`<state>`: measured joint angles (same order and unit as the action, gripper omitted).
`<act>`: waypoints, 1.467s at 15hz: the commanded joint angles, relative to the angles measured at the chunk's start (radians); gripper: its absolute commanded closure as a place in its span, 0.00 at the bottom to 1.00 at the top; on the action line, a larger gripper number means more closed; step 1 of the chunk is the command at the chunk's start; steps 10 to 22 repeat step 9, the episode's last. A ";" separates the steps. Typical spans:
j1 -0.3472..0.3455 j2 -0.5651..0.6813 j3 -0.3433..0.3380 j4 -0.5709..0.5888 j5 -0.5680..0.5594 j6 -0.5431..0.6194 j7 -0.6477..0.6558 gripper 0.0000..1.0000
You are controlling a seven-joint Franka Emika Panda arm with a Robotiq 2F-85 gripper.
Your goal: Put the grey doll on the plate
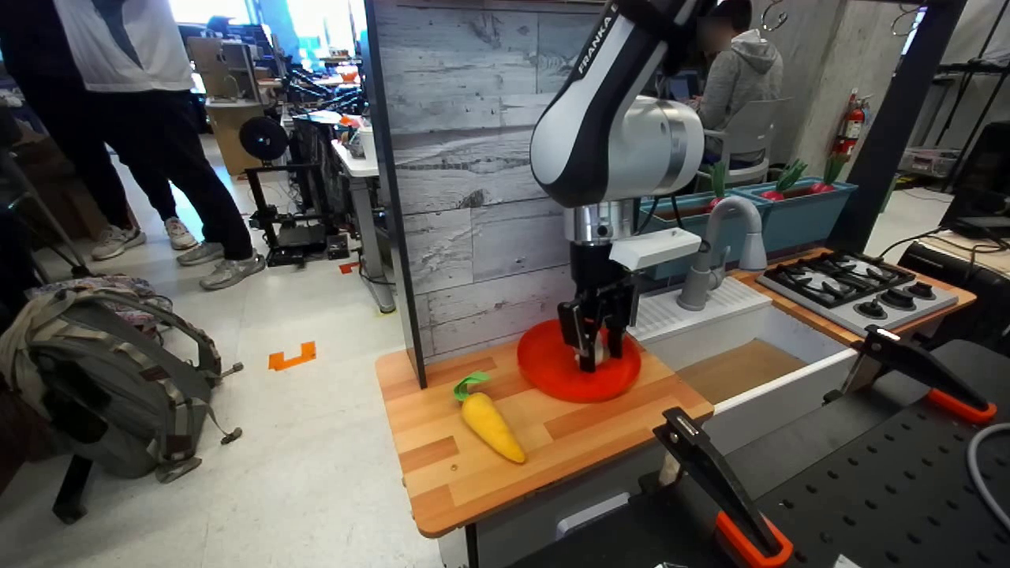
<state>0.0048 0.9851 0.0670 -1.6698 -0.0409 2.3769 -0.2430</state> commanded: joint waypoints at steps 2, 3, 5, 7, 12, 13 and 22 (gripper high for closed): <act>-0.030 -0.069 0.017 -0.075 -0.005 0.038 -0.029 0.01; -0.030 -0.090 0.013 -0.105 -0.009 0.062 -0.027 0.00; -0.036 -0.144 0.010 -0.183 -0.019 0.116 -0.043 0.00; -0.024 -0.083 0.003 -0.105 -0.021 0.082 -0.020 0.00; -0.024 -0.121 -0.004 -0.160 -0.035 0.098 -0.020 0.00; -0.024 -0.121 -0.004 -0.160 -0.035 0.098 -0.020 0.00; -0.024 -0.121 -0.004 -0.160 -0.035 0.098 -0.020 0.00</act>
